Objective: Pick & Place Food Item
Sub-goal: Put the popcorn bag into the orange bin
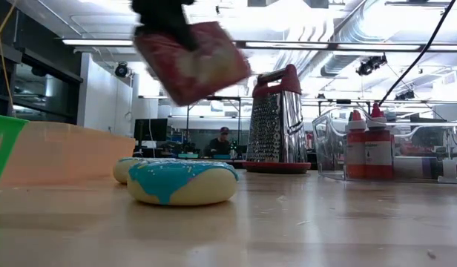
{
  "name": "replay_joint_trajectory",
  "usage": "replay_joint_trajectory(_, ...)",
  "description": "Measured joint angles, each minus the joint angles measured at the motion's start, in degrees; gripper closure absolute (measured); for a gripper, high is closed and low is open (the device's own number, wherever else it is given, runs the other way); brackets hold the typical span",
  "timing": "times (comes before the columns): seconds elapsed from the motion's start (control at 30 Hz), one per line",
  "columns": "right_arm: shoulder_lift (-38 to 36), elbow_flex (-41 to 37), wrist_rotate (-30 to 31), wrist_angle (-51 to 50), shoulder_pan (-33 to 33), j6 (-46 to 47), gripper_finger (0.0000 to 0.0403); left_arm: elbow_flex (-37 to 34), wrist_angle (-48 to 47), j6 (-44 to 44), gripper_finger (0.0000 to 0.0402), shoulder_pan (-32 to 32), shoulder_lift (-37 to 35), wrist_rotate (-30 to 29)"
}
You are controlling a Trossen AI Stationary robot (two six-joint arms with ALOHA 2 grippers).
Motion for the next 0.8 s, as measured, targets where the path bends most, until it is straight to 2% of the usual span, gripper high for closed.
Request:
replay_joint_trajectory(0.2,0.0,0.0,0.1,0.0,0.0,0.0,0.0264,-8.1,-5.6,-12.6,0.0390,-4.2,-12.0,-8.7)
replay_joint_trajectory(0.43,0.0,0.0,0.5,0.0,-0.1,-0.7,0.0264,-15.8,-9.5,-25.3,0.0390,-6.5,-24.0,-10.5)
replay_joint_trajectory(0.67,0.0,0.0,0.5,0.0,-0.1,-2.1,0.0264,-17.8,-18.6,-36.0,0.0390,-9.3,-29.2,-17.2)
replay_joint_trajectory(0.8,0.0,0.0,0.4,-0.1,-0.1,-2.6,0.0264,-17.8,-22.6,-40.3,0.0390,-10.2,-29.8,-17.6)
